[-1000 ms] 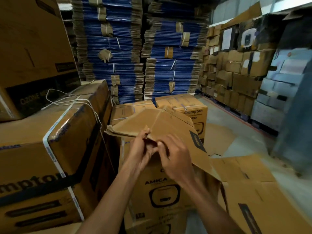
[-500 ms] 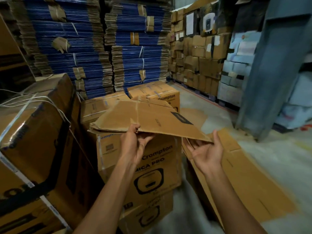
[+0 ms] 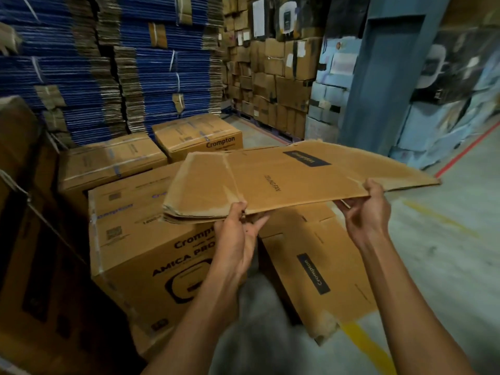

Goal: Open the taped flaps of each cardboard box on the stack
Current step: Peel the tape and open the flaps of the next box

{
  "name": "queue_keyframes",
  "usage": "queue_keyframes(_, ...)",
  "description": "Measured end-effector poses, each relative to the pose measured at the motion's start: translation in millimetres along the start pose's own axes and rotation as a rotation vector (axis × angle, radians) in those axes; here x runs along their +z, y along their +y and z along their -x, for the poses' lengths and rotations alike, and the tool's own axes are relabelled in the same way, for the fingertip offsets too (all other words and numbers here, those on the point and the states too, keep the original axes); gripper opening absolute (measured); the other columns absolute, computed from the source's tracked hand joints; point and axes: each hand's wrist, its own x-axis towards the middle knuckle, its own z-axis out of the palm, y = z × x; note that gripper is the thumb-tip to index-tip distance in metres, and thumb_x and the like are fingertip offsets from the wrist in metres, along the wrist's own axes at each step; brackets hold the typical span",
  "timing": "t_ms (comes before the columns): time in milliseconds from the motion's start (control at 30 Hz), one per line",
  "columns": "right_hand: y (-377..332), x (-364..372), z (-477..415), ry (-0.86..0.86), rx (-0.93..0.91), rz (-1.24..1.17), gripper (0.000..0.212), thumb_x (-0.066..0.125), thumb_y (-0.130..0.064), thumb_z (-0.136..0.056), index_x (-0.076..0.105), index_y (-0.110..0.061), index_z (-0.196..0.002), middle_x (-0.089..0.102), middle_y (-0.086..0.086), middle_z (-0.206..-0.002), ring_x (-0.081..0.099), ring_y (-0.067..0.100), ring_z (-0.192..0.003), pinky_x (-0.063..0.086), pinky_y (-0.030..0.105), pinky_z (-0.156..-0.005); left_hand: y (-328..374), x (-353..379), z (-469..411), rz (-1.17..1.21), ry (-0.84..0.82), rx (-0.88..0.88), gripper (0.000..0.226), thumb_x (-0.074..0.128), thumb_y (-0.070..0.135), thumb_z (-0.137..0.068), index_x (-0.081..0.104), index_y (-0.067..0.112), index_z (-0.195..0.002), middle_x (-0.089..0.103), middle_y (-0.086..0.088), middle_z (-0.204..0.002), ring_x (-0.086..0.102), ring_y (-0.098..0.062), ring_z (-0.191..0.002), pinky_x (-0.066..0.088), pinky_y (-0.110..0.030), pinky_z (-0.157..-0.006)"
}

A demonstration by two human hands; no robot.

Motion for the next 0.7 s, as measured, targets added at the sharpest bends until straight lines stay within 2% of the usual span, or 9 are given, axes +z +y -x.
queue_keyframes(67, -12.0, -27.9, -20.6, 0.027, -0.023, -0.024, 0.016, 0.049, -0.022, -0.104, 0.057, -0.012, -0.115, 0.075, 0.009, -0.100, 0.071, 0.030, -0.106, 0.059, 0.050, -0.088, -33.2, 10.4, -6.1, 0.021, -0.018, -0.052, 0.035, 0.047, -0.006, -0.099, 0.054, 0.011, -0.130, 0.064, -0.017, -0.132, 0.070, -0.033, -0.106, 0.060, -0.057, -0.082)
queue_keyframes(233, -42.4, -92.6, -77.0, 0.082, -0.033, -0.025, 0.014, 0.049, -0.023, -0.105, 0.056, -0.015, -0.113, 0.077, 0.003, -0.096, 0.074, 0.022, -0.095, 0.059, 0.048, -0.087, -116.7, 35.1, -28.2, 0.031, 0.014, -0.172, 0.038, 0.049, -0.003, -0.100, 0.054, 0.012, -0.134, 0.069, -0.015, -0.124, 0.068, -0.033, -0.108, 0.060, -0.055, -0.080)
queue_keyframes(300, -49.8, -115.2, -103.9, 0.102, -0.014, -0.017, 0.017, 0.049, -0.024, -0.105, 0.058, -0.015, -0.116, 0.077, 0.003, -0.097, 0.074, 0.021, -0.094, 0.059, 0.046, -0.085, -150.1, 38.3, -39.9, 0.028, 0.052, -0.222, 0.035, 0.048, -0.003, -0.101, 0.054, 0.011, -0.133, 0.068, -0.015, -0.122, 0.066, -0.033, -0.105, 0.054, -0.056, -0.088)
queue_keyframes(400, -48.3, -147.5, -147.6, 0.108, 0.043, 0.012, 0.016, 0.051, -0.026, -0.105, 0.060, -0.016, -0.113, 0.075, 0.006, -0.106, 0.072, 0.023, -0.100, 0.059, 0.043, -0.080, -198.1, 34.7, -62.5, 0.012, 0.127, -0.267, 0.034, 0.047, -0.001, -0.102, 0.052, 0.008, -0.135, 0.060, -0.021, -0.133, 0.062, -0.037, -0.110, 0.046, -0.060, -0.101)
queue_keyframes(500, -25.6, -180.5, -188.8, 0.112, 0.132, 0.051, 0.018, 0.052, -0.027, -0.105, 0.061, -0.015, -0.113, 0.072, 0.010, -0.114, 0.070, 0.025, -0.106, 0.057, 0.045, -0.085, -239.0, 17.0, -83.2, -0.016, 0.175, -0.269, 0.035, 0.050, -0.003, -0.100, 0.054, 0.009, -0.132, 0.062, -0.020, -0.131, 0.059, -0.039, -0.121, 0.049, -0.058, -0.103)
queue_keyframes(567, -3.0, -201.1, -209.5, 0.133, 0.195, 0.066, 0.020, 0.057, -0.030, -0.102, 0.062, -0.013, -0.113, 0.069, 0.013, -0.105, 0.069, 0.027, -0.098, 0.056, 0.045, -0.088, -262.3, -2.8, -96.5, -0.012, 0.185, -0.263, 0.042, 0.055, -0.007, -0.093, 0.056, 0.010, -0.132, 0.064, -0.020, -0.133, 0.059, -0.040, -0.125, 0.056, -0.055, -0.095)
queue_keyframes(600, 11.1, -212.5, -219.4, 0.146, 0.220, 0.061, 0.027, 0.062, -0.033, -0.097, 0.063, -0.013, -0.115, 0.067, 0.015, -0.101, 0.067, 0.027, -0.091, 0.055, 0.045, -0.092, -274.2, -15.4, -104.4, -0.014, 0.200, -0.263, 0.045, 0.055, -0.008, -0.093, 0.056, 0.010, -0.134, 0.065, -0.019, -0.134, 0.059, -0.040, -0.126, 0.058, -0.054, -0.091)
queue_keyframes(667, 39.6, -238.2, -233.6, 0.171, 0.285, 0.066, 0.041, 0.067, -0.036, -0.091, 0.062, -0.010, -0.123, 0.072, 0.014, -0.106, 0.069, 0.026, -0.090, 0.049, 0.045, -0.106, -298.0, -42.5, -118.3, -0.050, 0.257, -0.268, 0.041, 0.054, -0.009, -0.095, 0.058, 0.010, -0.131, 0.067, -0.017, -0.132, 0.061, -0.038, -0.124, 0.057, -0.053, -0.093)
queue_keyframes(700, 54.8, -252.4, -240.3, 0.173, 0.318, 0.066, 0.037, 0.065, -0.034, -0.095, 0.063, -0.011, -0.123, 0.075, 0.011, -0.107, 0.072, 0.024, -0.091, 0.047, 0.045, -0.108, -309.7, -55.4, -124.2, -0.072, 0.291, -0.272, 0.036, 0.054, -0.008, -0.096, 0.061, 0.011, -0.126, 0.068, -0.016, -0.129, 0.064, -0.036, -0.119, 0.057, -0.053, -0.093)
